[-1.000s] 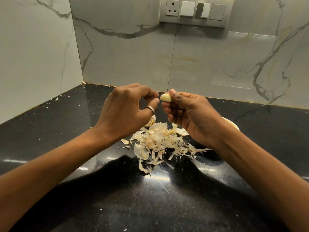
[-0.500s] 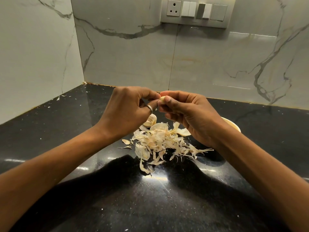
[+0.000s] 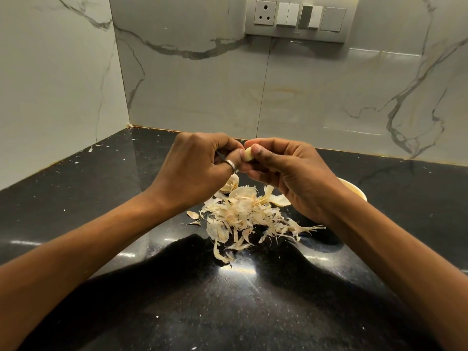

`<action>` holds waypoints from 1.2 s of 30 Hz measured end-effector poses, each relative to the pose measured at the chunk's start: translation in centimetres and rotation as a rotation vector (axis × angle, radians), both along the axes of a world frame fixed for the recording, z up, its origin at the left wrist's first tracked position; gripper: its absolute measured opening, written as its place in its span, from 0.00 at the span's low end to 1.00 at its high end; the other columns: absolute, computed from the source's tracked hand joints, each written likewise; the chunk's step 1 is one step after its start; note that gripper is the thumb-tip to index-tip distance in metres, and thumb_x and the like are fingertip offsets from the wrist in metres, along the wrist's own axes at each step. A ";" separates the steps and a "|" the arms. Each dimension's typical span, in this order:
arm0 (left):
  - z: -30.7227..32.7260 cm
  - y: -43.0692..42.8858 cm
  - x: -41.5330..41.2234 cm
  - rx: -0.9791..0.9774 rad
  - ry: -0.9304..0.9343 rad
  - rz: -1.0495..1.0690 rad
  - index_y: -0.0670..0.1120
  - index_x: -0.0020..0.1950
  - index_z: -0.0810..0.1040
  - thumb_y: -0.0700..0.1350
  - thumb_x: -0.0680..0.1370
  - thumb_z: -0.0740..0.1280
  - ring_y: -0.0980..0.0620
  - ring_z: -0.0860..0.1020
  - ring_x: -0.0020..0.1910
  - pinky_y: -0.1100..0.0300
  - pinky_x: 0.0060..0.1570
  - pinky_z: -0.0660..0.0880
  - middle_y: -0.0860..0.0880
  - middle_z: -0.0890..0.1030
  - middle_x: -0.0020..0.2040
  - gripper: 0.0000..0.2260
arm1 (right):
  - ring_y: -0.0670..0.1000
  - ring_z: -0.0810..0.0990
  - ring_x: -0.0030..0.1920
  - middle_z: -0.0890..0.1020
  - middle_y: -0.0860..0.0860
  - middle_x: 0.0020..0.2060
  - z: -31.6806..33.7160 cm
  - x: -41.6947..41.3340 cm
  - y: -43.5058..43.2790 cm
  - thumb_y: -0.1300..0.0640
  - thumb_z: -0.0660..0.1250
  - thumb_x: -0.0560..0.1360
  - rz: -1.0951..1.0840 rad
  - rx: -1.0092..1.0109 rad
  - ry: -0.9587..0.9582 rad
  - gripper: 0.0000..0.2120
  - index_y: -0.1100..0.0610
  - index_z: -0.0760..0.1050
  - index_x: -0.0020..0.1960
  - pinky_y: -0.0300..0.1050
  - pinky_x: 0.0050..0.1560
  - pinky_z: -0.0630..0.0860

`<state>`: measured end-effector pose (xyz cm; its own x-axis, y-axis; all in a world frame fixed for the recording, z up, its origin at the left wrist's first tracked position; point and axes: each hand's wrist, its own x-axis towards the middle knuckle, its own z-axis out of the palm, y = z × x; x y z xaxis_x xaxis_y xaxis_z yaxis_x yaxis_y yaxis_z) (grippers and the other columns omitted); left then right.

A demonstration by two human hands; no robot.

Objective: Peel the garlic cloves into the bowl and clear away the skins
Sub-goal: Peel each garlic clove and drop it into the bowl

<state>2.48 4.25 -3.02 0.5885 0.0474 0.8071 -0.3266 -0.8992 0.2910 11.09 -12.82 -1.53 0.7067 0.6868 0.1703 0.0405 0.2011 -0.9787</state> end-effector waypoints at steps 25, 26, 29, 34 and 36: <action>0.0 -0.3 -0.1 -0.045 -0.038 -0.001 0.47 0.50 0.87 0.48 0.76 0.75 0.70 0.78 0.33 0.77 0.36 0.72 0.57 0.83 0.39 0.07 | 0.55 0.87 0.47 0.86 0.63 0.48 0.2 -0.3 -0.1 0.62 0.68 0.78 0.015 0.007 0.014 0.08 0.67 0.81 0.51 0.38 0.43 0.83; 0.0 -0.2 -0.1 -0.074 -0.030 -0.007 0.47 0.50 0.87 0.48 0.76 0.75 0.70 0.79 0.34 0.77 0.36 0.72 0.57 0.83 0.39 0.07 | 0.56 0.87 0.48 0.86 0.63 0.49 0.2 -0.2 -0.1 0.64 0.68 0.78 0.020 0.011 0.002 0.07 0.67 0.81 0.52 0.39 0.46 0.84; 0.2 -0.1 -0.1 -0.116 0.002 -0.019 0.47 0.50 0.87 0.50 0.76 0.75 0.68 0.80 0.34 0.76 0.33 0.72 0.62 0.80 0.37 0.08 | 0.57 0.87 0.50 0.86 0.63 0.50 0.0 -0.1 0.0 0.68 0.68 0.77 0.015 -0.005 -0.059 0.09 0.67 0.80 0.56 0.41 0.49 0.84; 0.0 0.2 0.0 -0.143 0.025 -0.002 0.47 0.49 0.87 0.50 0.76 0.73 0.65 0.80 0.33 0.73 0.31 0.73 0.60 0.81 0.35 0.08 | 0.53 0.87 0.47 0.87 0.60 0.50 -0.1 -0.3 -0.1 0.69 0.69 0.76 -0.016 -0.039 -0.221 0.12 0.65 0.80 0.58 0.37 0.46 0.82; -0.1 0.3 0.1 -0.168 0.039 -0.006 0.47 0.49 0.87 0.50 0.76 0.72 0.61 0.81 0.33 0.67 0.31 0.76 0.57 0.83 0.36 0.08 | 0.53 0.87 0.47 0.87 0.59 0.50 -0.2 -0.4 -0.1 0.69 0.68 0.76 -0.030 -0.058 -0.281 0.13 0.64 0.80 0.60 0.37 0.45 0.82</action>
<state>2.57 4.59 -3.09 0.6200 0.1762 0.7646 -0.3169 -0.8352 0.4494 10.71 -12.95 -1.74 0.6577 0.6805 0.3230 0.3165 0.1395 -0.9383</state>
